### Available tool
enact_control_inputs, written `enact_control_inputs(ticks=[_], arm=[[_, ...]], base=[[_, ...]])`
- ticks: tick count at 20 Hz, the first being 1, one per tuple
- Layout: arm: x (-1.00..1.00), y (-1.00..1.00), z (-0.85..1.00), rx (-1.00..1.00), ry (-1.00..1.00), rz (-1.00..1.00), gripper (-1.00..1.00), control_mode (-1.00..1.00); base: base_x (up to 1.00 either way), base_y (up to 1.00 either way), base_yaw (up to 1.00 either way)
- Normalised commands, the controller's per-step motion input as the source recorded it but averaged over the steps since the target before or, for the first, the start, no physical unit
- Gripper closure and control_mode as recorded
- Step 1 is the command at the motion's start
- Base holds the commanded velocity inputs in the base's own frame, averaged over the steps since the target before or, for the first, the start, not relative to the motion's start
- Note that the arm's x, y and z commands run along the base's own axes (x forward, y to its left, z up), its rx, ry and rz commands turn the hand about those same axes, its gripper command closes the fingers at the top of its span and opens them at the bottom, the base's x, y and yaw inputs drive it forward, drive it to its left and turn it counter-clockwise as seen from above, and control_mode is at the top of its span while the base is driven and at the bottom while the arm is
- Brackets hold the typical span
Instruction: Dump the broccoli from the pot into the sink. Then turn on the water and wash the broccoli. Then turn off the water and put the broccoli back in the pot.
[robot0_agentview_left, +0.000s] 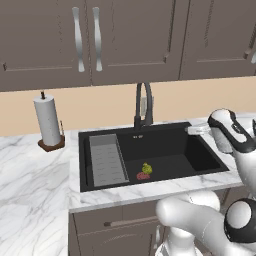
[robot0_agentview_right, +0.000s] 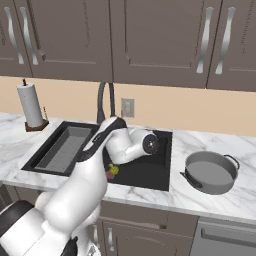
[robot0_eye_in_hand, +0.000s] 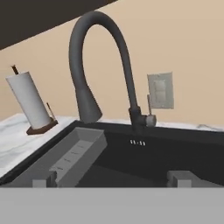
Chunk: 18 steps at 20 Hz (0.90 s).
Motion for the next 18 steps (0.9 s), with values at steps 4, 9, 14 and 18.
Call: enact_control_inputs(ticks=[4,9,14,18], arm=[[0.54,0.21,0.00,0.14,-0.06,0.00,-1.00,-1.00],[0.52,0.12,-0.02,0.07,-0.07,0.00,-1.00,-1.00],[0.37,0.11,-0.05,0.03,-0.07,0.00,-1.00,-1.00],[0.29,0.14,-0.04,0.00,-0.07,0.00,-1.00,-1.00]], base=[[0.00,0.00,0.00],[0.00,0.00,0.00],[0.00,0.00,0.00],[0.00,0.00,0.00]])
